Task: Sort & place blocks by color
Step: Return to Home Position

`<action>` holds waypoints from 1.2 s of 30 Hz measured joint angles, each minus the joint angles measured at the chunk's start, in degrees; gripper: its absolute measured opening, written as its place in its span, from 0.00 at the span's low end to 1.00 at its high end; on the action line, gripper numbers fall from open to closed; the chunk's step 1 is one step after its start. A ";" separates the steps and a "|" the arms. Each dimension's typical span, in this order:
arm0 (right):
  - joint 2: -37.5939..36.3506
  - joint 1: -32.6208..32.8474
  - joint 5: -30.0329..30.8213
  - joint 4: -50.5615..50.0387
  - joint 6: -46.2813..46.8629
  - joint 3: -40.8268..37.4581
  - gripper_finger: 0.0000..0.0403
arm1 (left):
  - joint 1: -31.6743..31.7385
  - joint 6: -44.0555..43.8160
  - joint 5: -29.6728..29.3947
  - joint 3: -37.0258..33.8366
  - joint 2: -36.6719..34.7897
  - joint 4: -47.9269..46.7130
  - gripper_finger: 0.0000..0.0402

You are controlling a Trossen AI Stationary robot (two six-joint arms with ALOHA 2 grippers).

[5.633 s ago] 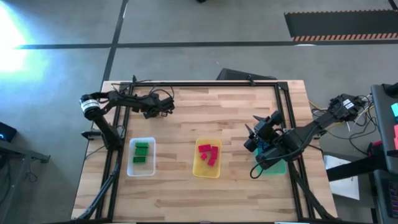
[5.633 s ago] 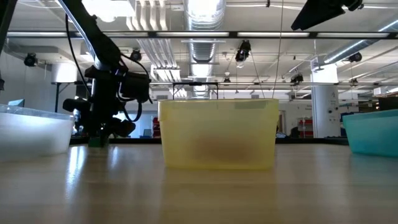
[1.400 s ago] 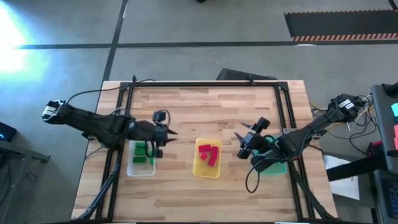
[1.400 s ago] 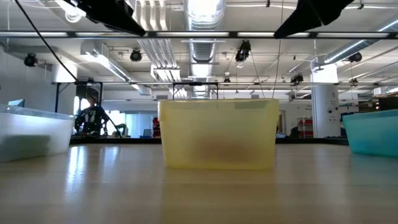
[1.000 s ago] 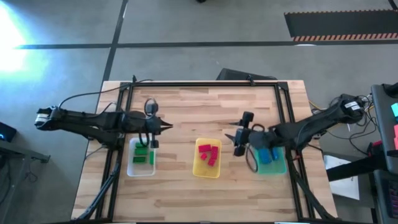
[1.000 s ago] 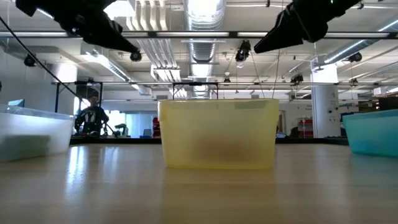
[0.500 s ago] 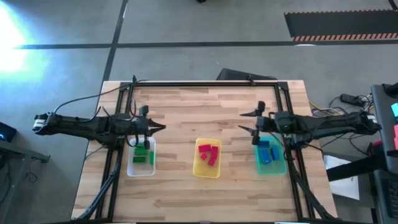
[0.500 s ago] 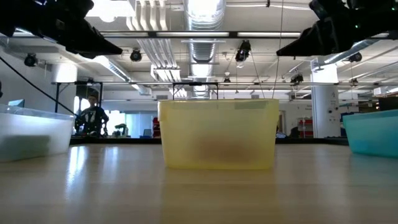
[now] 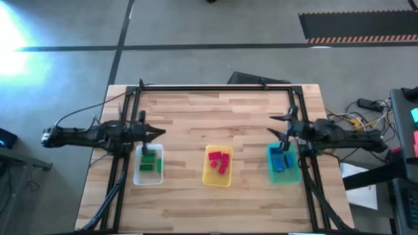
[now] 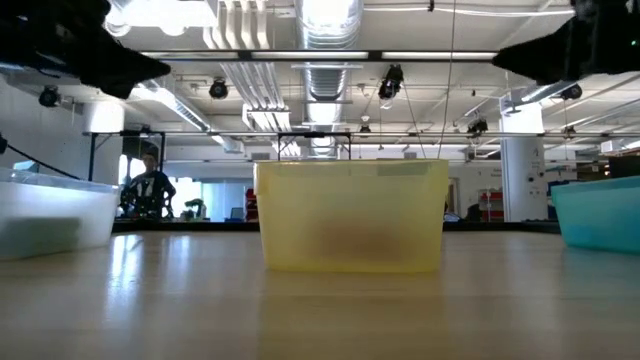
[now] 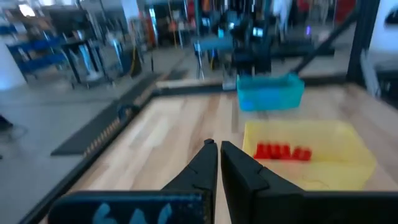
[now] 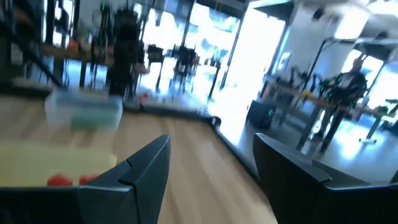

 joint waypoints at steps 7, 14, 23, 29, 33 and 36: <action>-7.01 0.00 0.54 -7.19 1.44 -0.03 0.54 | 0.00 0.00 -0.04 -3.76 -9.80 -0.23 0.01; -5.55 0.00 -1.06 -6.51 3.04 0.13 0.54 | -0.02 -1.05 0.33 -7.77 -13.79 2.24 0.01; -6.54 0.00 -11.92 3.30 7.17 -8.71 0.54 | -0.02 -1.35 1.42 -13.36 -13.35 12.64 0.01; -5.39 0.03 -13.57 6.95 9.47 -9.97 0.54 | -0.04 -1.33 1.43 -13.34 -11.93 12.47 0.01; -5.39 0.02 -13.52 6.50 9.57 -9.97 0.54 | -0.04 -1.33 1.42 -13.36 -11.05 12.44 0.01; -5.35 0.02 -13.51 6.52 10.99 -9.97 0.54 | -0.04 -1.32 1.42 -13.36 -10.52 12.42 0.01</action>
